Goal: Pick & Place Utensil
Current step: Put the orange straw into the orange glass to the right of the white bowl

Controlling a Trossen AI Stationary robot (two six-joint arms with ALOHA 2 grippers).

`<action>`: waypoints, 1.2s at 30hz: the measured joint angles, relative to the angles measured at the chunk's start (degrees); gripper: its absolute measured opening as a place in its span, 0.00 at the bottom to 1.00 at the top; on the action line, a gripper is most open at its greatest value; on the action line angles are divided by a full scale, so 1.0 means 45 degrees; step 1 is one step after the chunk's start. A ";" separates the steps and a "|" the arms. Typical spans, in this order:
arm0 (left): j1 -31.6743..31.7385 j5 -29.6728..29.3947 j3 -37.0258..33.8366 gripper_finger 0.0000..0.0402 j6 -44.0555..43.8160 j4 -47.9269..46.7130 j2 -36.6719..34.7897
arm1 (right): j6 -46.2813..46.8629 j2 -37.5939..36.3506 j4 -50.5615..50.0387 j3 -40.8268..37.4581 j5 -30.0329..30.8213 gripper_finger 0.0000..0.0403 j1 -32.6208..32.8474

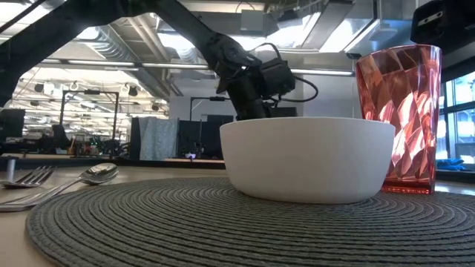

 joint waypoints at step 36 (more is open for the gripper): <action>-0.2094 -0.8838 -0.0095 0.00 0.0285 -0.3326 -0.5348 | 0.0452 0.0000 -0.0177 -0.0005 0.0302 0.03 0.0001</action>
